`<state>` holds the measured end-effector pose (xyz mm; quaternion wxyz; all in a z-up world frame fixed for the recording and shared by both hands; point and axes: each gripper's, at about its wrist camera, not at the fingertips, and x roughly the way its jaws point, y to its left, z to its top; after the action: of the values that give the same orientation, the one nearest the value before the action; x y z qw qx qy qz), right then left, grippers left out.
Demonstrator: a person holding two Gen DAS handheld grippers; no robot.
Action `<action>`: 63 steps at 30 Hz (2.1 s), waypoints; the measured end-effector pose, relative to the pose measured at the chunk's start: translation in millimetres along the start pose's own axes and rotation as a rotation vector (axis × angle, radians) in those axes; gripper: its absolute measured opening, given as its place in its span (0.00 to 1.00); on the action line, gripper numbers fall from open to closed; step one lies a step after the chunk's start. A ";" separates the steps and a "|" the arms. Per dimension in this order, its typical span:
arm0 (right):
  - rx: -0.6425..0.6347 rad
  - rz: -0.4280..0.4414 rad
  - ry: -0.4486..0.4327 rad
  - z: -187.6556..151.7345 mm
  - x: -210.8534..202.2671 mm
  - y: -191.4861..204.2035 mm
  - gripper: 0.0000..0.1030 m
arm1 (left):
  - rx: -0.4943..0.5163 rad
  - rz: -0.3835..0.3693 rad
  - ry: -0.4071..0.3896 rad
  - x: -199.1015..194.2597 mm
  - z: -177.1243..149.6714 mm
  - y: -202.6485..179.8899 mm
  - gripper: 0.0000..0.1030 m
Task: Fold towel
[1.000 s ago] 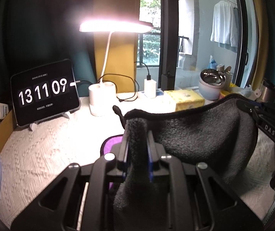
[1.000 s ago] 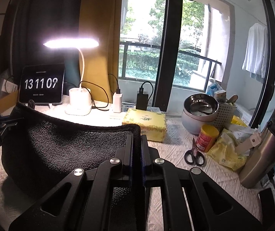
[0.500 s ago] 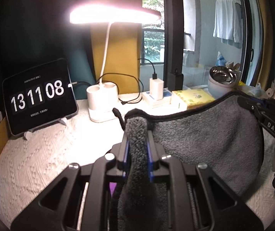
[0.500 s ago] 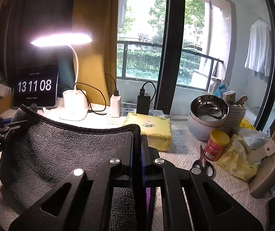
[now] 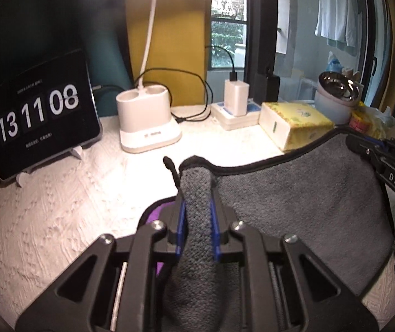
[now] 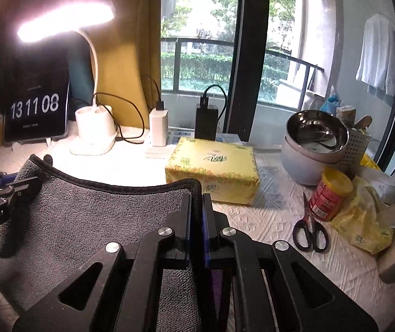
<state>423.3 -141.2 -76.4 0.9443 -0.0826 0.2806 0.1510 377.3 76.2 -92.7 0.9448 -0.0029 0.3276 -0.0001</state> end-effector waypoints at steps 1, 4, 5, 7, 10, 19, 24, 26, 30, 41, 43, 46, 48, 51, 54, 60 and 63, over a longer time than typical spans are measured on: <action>0.000 -0.003 0.012 -1.2 3.5 0.1 0.07 | -0.002 0.001 0.004 2.1 -1.0 0.8 0.16; 0.005 -0.008 0.050 -5.3 13.2 -1.0 0.07 | -0.011 -0.003 0.035 9.4 -2.2 2.2 0.16; 0.006 -0.009 0.067 -6.4 16.9 -1.6 0.07 | -0.011 -0.003 0.048 12.2 -2.2 2.1 0.17; 0.010 -0.009 0.088 -7.0 21.5 -2.4 0.07 | -0.003 -0.005 0.100 22.5 -3.1 0.5 0.17; 0.006 -0.018 0.125 -7.9 28.8 -1.7 0.07 | 0.003 0.002 0.187 38.5 -6.1 -2.9 0.18; -0.040 -0.028 0.231 -10.2 48.9 7.3 0.24 | -0.051 -0.003 0.204 41.0 -6.3 4.5 0.28; -0.028 -0.036 0.224 -10.2 44.9 5.0 0.42 | -0.056 0.003 0.188 33.1 -4.1 5.5 0.77; -0.020 -0.042 0.213 -9.2 40.6 2.9 0.51 | -0.069 0.006 0.166 24.6 -2.2 6.7 0.88; -0.009 -0.060 0.189 -6.1 28.5 0.4 0.56 | -0.090 0.006 0.154 10.0 -2.2 8.3 0.88; -0.004 -0.054 0.142 -5.7 -16.9 5.8 0.56 | -0.099 -0.005 0.093 -36.1 0.2 3.0 0.88; -0.004 -0.052 0.133 -5.6 -26.2 7.1 0.56 | -0.098 -0.009 0.080 -45.6 -0.5 1.3 0.88; -0.005 -0.049 0.119 -6.7 -40.8 9.8 0.56 | -0.100 -0.016 0.068 -58.4 -2.9 -1.0 0.88; -0.006 -0.047 0.113 -8.2 -49.3 11.3 0.56 | -0.099 -0.018 0.060 -67.0 -5.3 -3.0 0.88; -0.010 -0.046 0.105 -10.6 -61.9 13.2 0.56 | -0.099 -0.020 0.050 -79.4 -8.8 -5.9 0.88; -0.011 -0.045 0.097 -12.9 -72.6 14.8 0.56 | -0.098 -0.025 0.042 -90.3 -11.9 -8.1 0.88; -0.010 -0.042 0.078 -16.9 -92.3 17.1 0.56 | -0.098 -0.028 0.028 -111.0 -19.1 -13.0 0.88; -0.014 -0.035 0.065 -19.2 -103.1 19.0 0.56 | -0.100 -0.029 0.022 -119.0 -23.3 -14.0 0.88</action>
<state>325.1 -152.5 -36.5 0.9367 -0.0988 0.3084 0.1335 269.4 62.2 -37.3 0.9396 -0.0547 0.3378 0.0026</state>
